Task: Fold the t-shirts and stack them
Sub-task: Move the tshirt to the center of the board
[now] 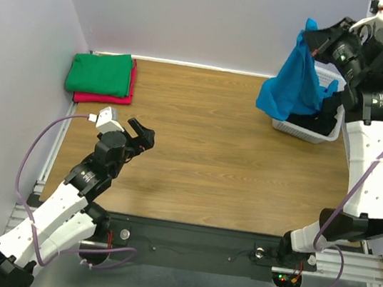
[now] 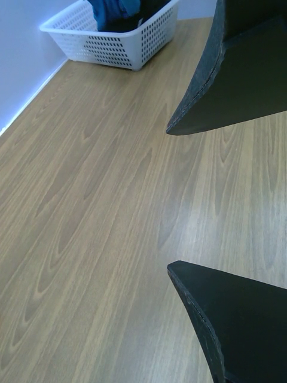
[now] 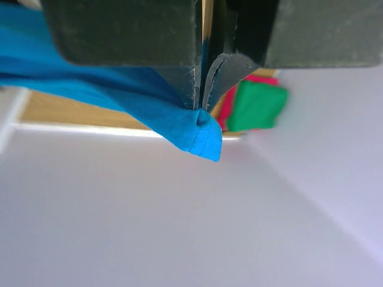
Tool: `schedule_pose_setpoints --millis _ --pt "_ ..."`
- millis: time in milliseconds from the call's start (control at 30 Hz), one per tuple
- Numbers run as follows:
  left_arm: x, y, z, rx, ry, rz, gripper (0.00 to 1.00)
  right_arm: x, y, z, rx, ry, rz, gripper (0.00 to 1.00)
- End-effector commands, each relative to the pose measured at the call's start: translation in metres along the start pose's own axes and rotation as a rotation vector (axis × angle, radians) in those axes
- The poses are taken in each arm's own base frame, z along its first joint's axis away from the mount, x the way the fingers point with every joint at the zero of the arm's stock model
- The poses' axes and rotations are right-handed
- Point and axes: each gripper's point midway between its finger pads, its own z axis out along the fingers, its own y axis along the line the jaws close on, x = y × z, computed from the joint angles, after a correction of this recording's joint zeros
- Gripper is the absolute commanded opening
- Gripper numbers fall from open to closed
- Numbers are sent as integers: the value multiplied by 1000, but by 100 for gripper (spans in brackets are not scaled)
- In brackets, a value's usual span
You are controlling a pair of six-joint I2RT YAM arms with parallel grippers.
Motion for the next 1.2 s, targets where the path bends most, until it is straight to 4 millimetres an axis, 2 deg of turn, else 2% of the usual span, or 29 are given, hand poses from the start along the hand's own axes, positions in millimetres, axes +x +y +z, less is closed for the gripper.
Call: schedule_pose_setpoints --millis 0,67,100,200,233,267,367,400,467,500,567,633,667,800,867,900,933,967,1000,1033,1133,1167 --pt "-4 -8 3 29 -20 9 99 -47 94 -28 -393 -30 36 0" --pt "-3 -7 4 25 -16 11 99 -58 110 -32 -458 -31 72 1" --pt "-3 -7 5 24 -15 17 99 -75 132 -48 -540 -64 50 0" --pt "-5 -8 5 22 -15 20 99 -79 154 -56 -671 -27 117 0" --pt "-4 -8 5 19 -14 21 99 -88 162 -61 -728 -61 104 1" --pt "-4 -7 6 17 -15 21 99 -90 169 -67 -765 -44 158 0" --pt "-5 -9 5 22 -15 19 99 -102 187 -86 -895 -86 146 0" --pt "-4 -8 5 21 -14 19 99 -99 187 -86 -897 -58 185 0" --pt "-5 -8 5 23 -16 20 99 -107 198 -102 -1000 -72 234 0" --pt "-5 -9 5 24 -17 19 99 -114 207 -118 -1087 -133 200 0" --pt "-5 -9 5 25 -16 19 99 -120 213 -127 -1134 -123 263 0" --pt "-6 -10 5 26 -17 17 99 -125 211 -125 -1119 -151 289 0" --pt "-6 -10 5 26 -17 17 99 -122 207 -115 -1091 -142 321 0" --pt "-6 -10 5 25 -18 19 99 -114 205 -109 -1068 -114 324 0" --pt "-6 -10 5 26 -19 20 99 -107 222 -117 -1115 -118 288 0" --pt "-8 -11 4 29 -22 19 99 -105 229 -112 -1074 -85 316 0" --pt "-8 -11 4 29 -22 19 99 -104 242 -107 -1060 -139 262 0" --pt "-9 -12 4 32 -23 17 99 -106 239 -101 -1017 -159 245 0" --pt "-11 -13 3 34 -27 16 99 -101 251 -103 -1037 -147 256 0" --pt "-11 -13 3 35 -30 17 99 -98 254 -99 -1038 -141 275 0" --pt "-13 -13 2 30 -35 12 99 -80 262 -83 -1033 -113 315 0" --pt "-13 -11 2 19 -38 0 99 -66 268 -75 -1034 -87 328 0"
